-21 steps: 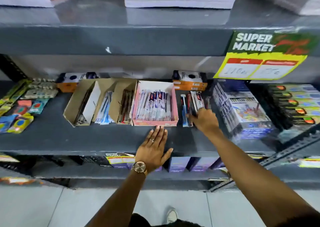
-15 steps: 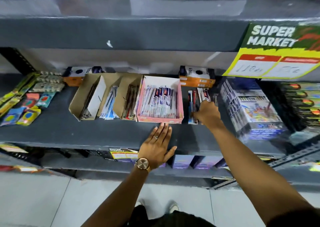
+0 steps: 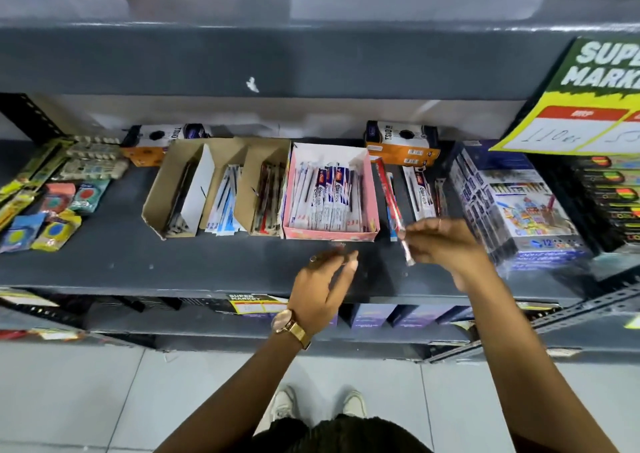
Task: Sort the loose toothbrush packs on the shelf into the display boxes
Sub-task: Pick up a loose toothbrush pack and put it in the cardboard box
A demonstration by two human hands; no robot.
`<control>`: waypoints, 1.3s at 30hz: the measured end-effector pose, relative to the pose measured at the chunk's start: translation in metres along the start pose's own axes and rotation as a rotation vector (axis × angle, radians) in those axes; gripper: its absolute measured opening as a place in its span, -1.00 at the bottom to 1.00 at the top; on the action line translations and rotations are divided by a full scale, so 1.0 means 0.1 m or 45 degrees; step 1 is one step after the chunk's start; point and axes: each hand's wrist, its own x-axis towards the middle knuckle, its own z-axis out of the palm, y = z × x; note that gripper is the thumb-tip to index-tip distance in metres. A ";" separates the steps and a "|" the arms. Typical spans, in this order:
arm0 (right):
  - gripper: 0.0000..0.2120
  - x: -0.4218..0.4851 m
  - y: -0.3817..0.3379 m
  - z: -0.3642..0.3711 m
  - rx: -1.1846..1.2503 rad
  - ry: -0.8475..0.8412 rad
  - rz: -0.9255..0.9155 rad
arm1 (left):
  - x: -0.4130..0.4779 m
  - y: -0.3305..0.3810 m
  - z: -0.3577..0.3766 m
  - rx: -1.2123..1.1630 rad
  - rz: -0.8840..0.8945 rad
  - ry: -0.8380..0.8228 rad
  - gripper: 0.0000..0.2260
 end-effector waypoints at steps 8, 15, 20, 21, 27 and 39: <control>-0.85 -0.56 0.30 0.41 0.297 -0.393 0.180 | 0.40 0.39 -0.29 -1.096 -0.741 -0.025 -0.96; -0.84 -0.71 0.41 0.58 0.295 -0.488 0.246 | 0.40 0.20 -0.45 -1.157 -0.881 -0.091 -0.89; -0.77 -0.81 0.51 0.68 0.342 -0.535 0.328 | 0.37 0.09 -0.53 -1.147 -0.896 -0.137 -0.80; -0.75 -0.82 0.52 0.69 0.348 -0.540 0.342 | 0.35 0.07 -0.54 -1.143 -0.884 -0.149 -0.79; -0.72 -0.84 0.48 0.80 0.353 -0.535 0.397 | 0.31 0.01 -0.63 -1.106 -0.840 -0.119 -0.82; -0.81 -0.58 -0.15 1.20 0.285 -0.268 0.023 | 0.10 -0.46 -1.02 -0.073 -0.142 0.295 -0.82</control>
